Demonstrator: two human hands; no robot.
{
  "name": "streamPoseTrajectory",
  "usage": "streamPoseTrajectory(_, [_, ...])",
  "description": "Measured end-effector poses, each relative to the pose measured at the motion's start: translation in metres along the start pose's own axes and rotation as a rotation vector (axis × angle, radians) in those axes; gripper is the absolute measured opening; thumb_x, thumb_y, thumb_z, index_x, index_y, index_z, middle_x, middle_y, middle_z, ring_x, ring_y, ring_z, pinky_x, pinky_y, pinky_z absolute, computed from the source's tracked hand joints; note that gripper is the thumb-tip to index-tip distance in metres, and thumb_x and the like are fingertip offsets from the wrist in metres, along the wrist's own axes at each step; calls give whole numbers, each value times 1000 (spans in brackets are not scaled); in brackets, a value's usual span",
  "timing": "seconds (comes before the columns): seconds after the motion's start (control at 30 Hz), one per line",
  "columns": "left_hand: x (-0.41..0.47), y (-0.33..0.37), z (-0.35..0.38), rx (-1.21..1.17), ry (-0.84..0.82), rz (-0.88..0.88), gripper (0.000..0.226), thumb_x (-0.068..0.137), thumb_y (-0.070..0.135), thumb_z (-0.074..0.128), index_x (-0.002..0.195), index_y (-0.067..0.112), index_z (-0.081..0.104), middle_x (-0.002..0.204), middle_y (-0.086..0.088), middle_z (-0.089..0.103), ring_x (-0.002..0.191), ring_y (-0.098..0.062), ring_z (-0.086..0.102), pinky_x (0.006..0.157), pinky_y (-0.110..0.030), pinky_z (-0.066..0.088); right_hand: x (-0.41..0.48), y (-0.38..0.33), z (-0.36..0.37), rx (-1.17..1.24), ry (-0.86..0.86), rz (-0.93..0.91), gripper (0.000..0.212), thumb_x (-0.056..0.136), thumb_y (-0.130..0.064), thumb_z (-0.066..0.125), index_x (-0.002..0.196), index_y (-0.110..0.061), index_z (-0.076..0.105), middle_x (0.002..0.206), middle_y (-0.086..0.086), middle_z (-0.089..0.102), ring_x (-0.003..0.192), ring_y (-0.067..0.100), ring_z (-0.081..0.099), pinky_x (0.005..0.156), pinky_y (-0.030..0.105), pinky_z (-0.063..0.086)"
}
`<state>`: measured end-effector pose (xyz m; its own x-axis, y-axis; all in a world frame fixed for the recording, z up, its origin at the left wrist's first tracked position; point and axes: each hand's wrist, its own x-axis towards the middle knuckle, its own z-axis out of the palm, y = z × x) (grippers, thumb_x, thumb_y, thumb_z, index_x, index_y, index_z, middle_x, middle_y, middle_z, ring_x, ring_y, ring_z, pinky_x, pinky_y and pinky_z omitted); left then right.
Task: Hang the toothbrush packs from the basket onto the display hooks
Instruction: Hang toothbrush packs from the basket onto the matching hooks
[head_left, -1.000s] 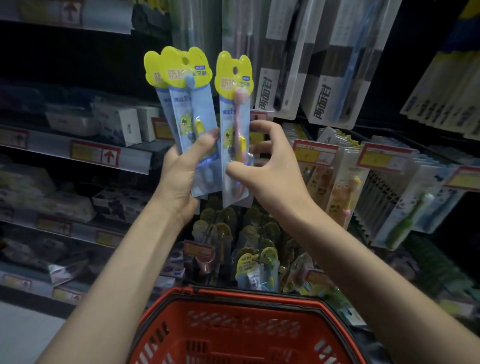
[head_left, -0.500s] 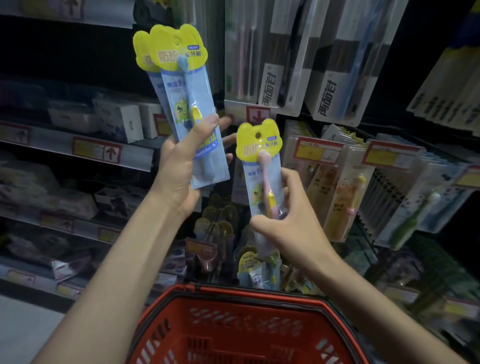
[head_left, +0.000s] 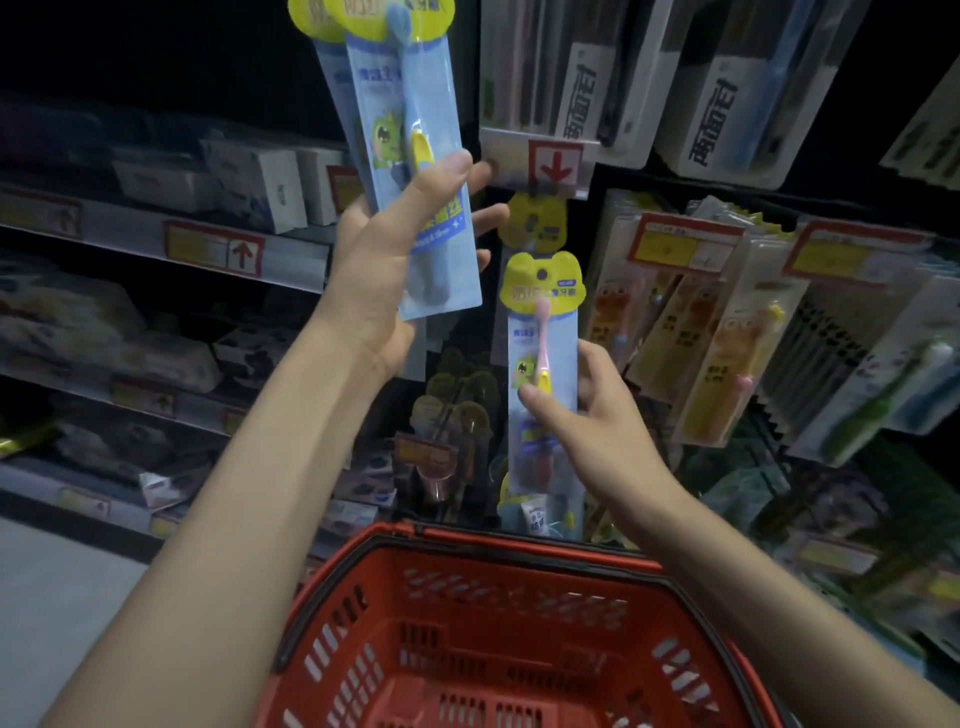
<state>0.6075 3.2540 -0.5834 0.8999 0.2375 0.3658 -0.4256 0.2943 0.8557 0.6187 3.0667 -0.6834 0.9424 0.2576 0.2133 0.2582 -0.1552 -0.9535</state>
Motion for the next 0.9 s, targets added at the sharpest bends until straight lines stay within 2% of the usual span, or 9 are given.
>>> streamPoseTrajectory(0.07, [1,0,0,-1,8,-2,23,99,27,67,119,17,68,122,-4,77,108,-27,76,84,-41,61,4,0,3,-20,32,-32,36,101,-23,67,134,-27,51,117,0,70,99,13,73,78,38,63])
streamPoseTrajectory(0.17, [2,-2,-1,-7,8,3,27,99,27,68,123,16,66,123,-4,77,108,-27,76,83,-41,60,11,-6,6,-16,67,-63,38,101,-20,67,135,-25,51,116,2,69,97,15,74,70,31,64])
streamPoseTrajectory(0.3, [3,-4,-3,-15,7,7,30,99,27,67,126,13,65,123,-4,77,108,-27,76,84,-41,60,24,-10,10,-33,105,-96,44,100,-17,69,139,-23,51,121,1,68,98,18,74,75,46,66])
streamPoseTrajectory(0.43, [3,-5,-4,-18,8,13,37,99,27,67,132,10,63,123,-5,77,108,-27,76,84,-40,60,37,-15,13,-103,145,-148,52,99,-20,70,145,-21,49,130,-6,64,111,6,67,94,36,60])
streamPoseTrajectory(0.5, [4,-6,-3,-27,7,15,38,99,26,67,133,9,62,123,-5,77,108,-28,76,82,-39,59,42,-17,16,-94,158,-154,51,98,-20,70,145,-21,48,131,-7,64,113,5,65,97,32,57])
streamPoseTrajectory(0.8, [4,-5,-3,-51,-2,16,40,100,25,66,136,7,61,123,-7,76,107,-29,76,79,-37,59,43,-14,21,-102,189,-144,48,99,-19,69,142,-26,49,124,-17,62,106,-6,63,84,15,53])
streamPoseTrajectory(0.9, [4,-5,-3,-50,-2,15,41,100,24,66,136,6,61,124,-8,76,107,-29,76,80,-39,60,42,-13,22,-99,196,-144,46,99,-19,69,140,-26,50,123,-16,64,106,-5,64,85,16,54])
